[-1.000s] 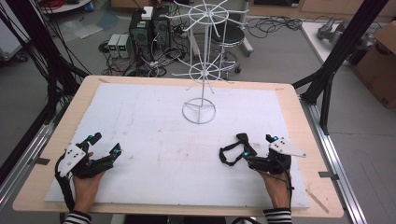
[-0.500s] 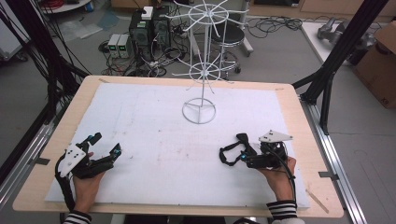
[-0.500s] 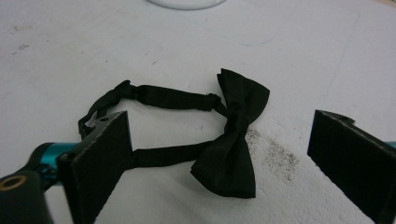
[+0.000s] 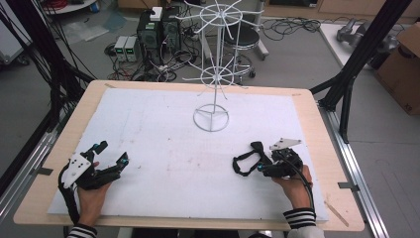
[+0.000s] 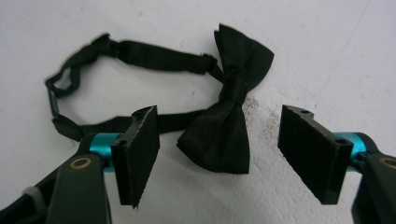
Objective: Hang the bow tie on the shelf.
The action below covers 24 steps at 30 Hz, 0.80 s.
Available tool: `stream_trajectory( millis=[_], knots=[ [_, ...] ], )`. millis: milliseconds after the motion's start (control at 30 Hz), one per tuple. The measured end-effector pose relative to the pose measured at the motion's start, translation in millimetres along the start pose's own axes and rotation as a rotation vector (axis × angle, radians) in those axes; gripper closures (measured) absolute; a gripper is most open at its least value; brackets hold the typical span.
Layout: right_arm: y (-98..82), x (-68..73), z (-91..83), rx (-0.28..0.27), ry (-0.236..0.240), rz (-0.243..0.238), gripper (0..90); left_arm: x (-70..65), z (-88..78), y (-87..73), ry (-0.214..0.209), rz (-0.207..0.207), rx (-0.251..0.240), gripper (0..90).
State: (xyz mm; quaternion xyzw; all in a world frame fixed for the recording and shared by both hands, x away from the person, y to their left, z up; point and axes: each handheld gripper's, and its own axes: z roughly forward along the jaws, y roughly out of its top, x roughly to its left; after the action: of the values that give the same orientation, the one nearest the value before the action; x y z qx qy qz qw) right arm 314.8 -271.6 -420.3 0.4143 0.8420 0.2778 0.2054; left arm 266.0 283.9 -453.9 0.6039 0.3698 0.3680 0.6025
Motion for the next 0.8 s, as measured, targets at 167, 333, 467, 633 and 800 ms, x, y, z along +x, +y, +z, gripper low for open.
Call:
stream_trajectory(
  millis=[167,333,467,633,800],
  knots=[
    [0.4,2.6,0.8,0.025,-0.016,-0.009,41.5,0.0,-0.1,0.0,0.000,0.000,0.000,16.1],
    [0.3,2.9,2.4,0.048,-0.025,-0.004,46.7,0.0,-0.1,0.0,0.000,0.000,0.000,16.2],
    [0.8,3.1,3.1,0.059,-0.027,-0.003,53.2,0.1,-0.1,-0.1,0.000,0.000,-0.001,16.1],
    [1.1,2.7,3.4,0.067,-0.020,0.013,61.1,0.0,-0.1,0.0,0.000,0.000,-0.001,16.2],
    [0.9,1.5,3.3,0.077,-0.008,0.031,74.3,0.0,-0.1,-0.1,-0.001,0.000,-0.001,16.2]
  ],
)
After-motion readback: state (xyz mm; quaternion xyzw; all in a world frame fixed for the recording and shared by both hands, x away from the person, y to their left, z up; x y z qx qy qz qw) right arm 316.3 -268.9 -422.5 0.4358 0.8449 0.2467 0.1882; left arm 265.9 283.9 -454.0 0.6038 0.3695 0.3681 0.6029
